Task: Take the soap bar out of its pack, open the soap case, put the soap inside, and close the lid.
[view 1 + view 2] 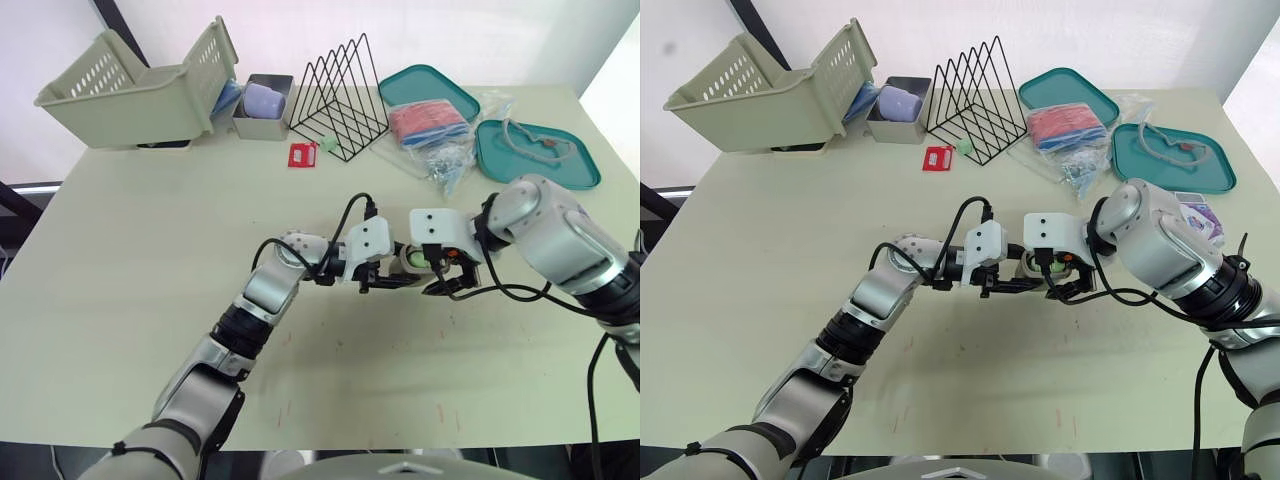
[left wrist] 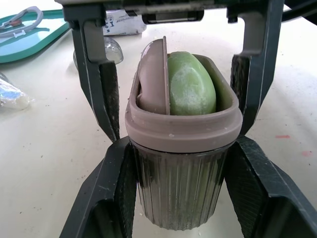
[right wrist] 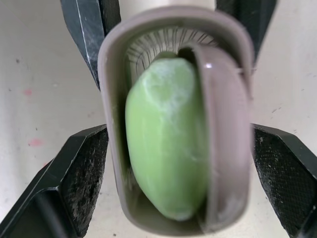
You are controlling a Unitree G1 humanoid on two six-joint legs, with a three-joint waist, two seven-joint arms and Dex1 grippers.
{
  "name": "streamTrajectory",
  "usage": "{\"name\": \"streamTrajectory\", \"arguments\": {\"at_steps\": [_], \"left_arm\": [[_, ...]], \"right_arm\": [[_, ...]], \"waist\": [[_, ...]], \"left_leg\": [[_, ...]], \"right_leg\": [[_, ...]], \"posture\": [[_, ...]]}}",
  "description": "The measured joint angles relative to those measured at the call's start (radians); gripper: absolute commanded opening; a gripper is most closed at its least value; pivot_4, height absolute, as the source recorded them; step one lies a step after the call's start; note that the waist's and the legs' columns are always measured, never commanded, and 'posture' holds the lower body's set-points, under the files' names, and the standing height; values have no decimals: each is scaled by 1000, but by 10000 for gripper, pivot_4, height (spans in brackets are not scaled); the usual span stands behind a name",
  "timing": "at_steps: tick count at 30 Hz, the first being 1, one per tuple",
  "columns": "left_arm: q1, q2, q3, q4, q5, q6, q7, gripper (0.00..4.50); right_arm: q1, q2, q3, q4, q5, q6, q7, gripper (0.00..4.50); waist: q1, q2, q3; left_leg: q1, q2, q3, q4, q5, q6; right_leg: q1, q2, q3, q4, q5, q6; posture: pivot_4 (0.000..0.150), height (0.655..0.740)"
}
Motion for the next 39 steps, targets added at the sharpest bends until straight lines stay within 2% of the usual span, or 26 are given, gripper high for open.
{"name": "streamTrajectory", "arguments": {"at_steps": [3, 6, 8, 11, 16, 19, 23, 31, 39], "left_arm": [[6, 1, 1, 3, 0, -10, 1, 19865], [38, -2, 32, 7, -22, -33, 3, 19865], [41, -1, 35, 8, -27, -33, 3, 19865], [95, -1, 74, 2, -81, -36, -12, 19865], [120, 11, 91, -16, -119, -32, -34, 19865], [169, 40, 124, -52, -178, -23, -71, 19865], [193, 56, 152, -51, -195, -34, -88, 19865], [224, 59, 157, -50, -194, -61, -90, 19865], [243, 78, 157, -55, -196, -81, -100, 19865]], "right_arm": [[12, -1, -25, 5, 22, 0, 0, 44577], [80, 2, -169, 40, 136, -7, 0, 44577], [85, 2, -181, 44, 144, -8, 0, 44577], [219, 29, -339, 105, 235, -175, -7, 44577], [311, 70, -396, 131, 288, -310, -11, 44577], [480, 188, -502, 182, 343, -522, -52, 44577], [587, 228, -551, 223, 370, -669, -59, 44577], [703, 288, -603, 221, 408, -769, -138, 44577], [859, 274, -723, 100, 454, -768, -264, 44577]], "waist": [[0, 0, 0], [0, 0, 0], [0, 0, 0], [2, 0, 0], [1, 0, 0], [3, 0, 0], [6, 0, 0], [4, 0, 0], [8, 0, 0]], "left_leg": [[0, 0, 0, 0, 0, 0], [0, 0, 0, 0, 0, 0], [0, 0, 0, 0, 0, 0], [0, 0, 0, 0, 0, 0], [0, 0, 1, 0, 0, 0], [0, 0, 1, 0, 0, 0], [1, 0, 1, 0, 0, 0], [1, 0, 1, 0, 0, 0], [1, 0, 1, 0, 0, 0]], "right_leg": [[0, 0, 0, 0, 0, 0], [0, 0, 0, 0, 0, 0], [0, 0, 0, 0, 0, 0], [0, 0, 0, 0, 0, 0], [0, 0, 1, 0, 0, 0], [1, 0, 0, 0, 0, 0], [1, 0, 0, 0, 0, 0], [1, 0, 1, 0, 0, 0], [1, 0, 1, 0, 0, 0]], "posture": [[1500, 7400], [1500, 7400], [1500, 7400], [1500, 7400], [1500, 7400], [1500, 7400], [1500, 7400], [1500, 7400], [1500, 7400]]}}
